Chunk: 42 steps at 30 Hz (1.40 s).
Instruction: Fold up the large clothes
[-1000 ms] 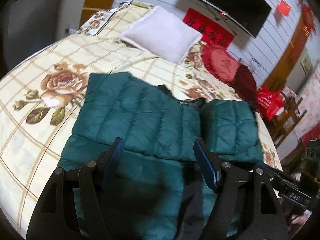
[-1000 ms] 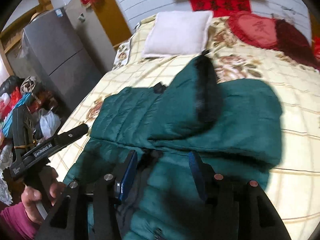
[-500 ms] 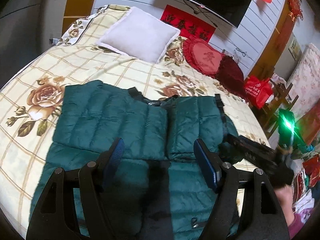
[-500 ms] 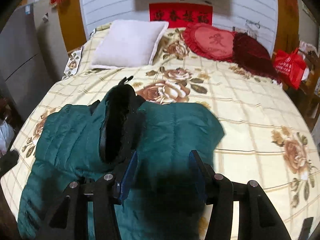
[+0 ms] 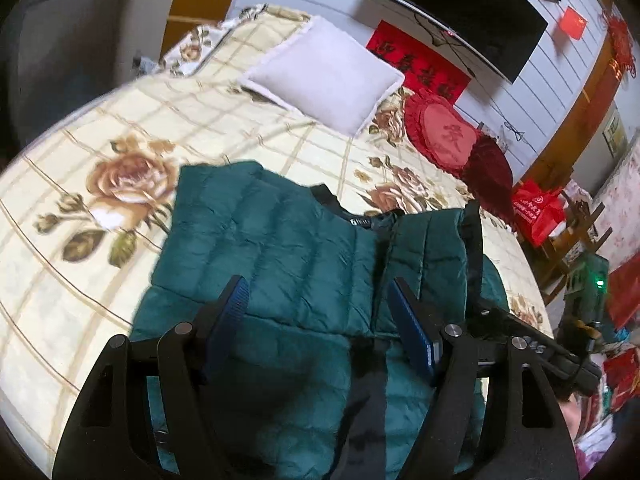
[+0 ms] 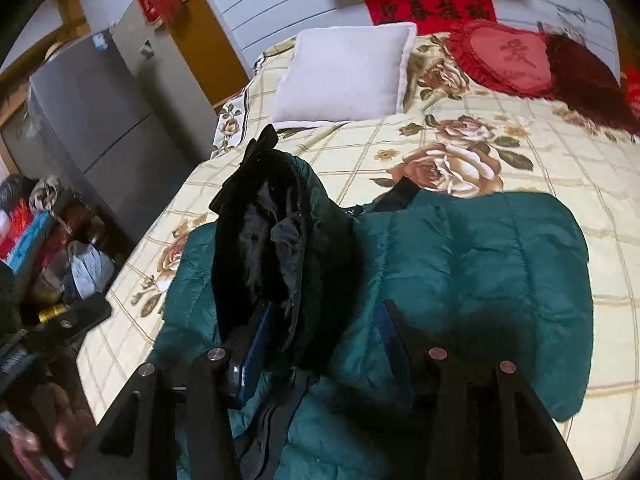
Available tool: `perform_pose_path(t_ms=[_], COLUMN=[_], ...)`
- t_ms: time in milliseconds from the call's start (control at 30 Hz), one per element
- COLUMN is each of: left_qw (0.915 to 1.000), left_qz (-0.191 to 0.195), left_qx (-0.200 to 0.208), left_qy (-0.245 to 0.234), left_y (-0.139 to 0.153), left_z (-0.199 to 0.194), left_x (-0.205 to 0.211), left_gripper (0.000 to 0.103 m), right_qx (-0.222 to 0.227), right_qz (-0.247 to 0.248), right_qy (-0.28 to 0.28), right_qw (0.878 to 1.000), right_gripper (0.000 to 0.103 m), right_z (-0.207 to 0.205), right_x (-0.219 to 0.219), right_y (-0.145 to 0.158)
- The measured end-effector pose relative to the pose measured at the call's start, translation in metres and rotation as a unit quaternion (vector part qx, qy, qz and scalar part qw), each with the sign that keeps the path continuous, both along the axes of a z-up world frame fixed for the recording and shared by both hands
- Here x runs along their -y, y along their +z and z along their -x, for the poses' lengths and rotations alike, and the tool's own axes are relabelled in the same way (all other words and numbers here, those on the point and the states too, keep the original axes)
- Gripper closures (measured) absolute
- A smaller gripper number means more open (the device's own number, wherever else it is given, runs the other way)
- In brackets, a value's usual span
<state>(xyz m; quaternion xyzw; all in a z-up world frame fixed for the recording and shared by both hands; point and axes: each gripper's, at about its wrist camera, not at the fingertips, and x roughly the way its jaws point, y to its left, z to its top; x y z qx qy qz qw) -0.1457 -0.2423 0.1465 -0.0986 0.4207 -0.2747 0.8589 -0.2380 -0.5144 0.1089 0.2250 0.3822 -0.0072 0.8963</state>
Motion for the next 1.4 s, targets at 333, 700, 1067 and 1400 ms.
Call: perform_pose_path(t_ms=[333,700,1067,1400], left_qw=[0.9999,0.9976,0.9965,0.9981], left_qz=[0.005,-0.033,-0.068,-0.058], left_qx=[0.004,-0.052,-0.047,0.018], left_qy=[0.011,0.031,0.011,0.014], left_y=[0.007,-0.046,-0.065,-0.009], left_z=[-0.001,-0.036,-0.056,-0.067], left_x=[-0.011,0.019,0.061,0.029], left_gripper=[0.031,0.031,0.070,0.091], right_qx=[0.039,0.028,0.023,-0.002], right_qz=[-0.069,-0.012,0.003,0.000], right_qy=[0.069,-0.019,-0.098,-0.110], right_qw=[0.994,0.999,0.995,0.994], right_gripper=[0.035,0.035,0.035,0.035], right_z=[-0.018,0.032,0.084,0.065], right_x=[-0.040,0.034,0.100,0.097], right_y=[0.010,0.029,0.032,0.021])
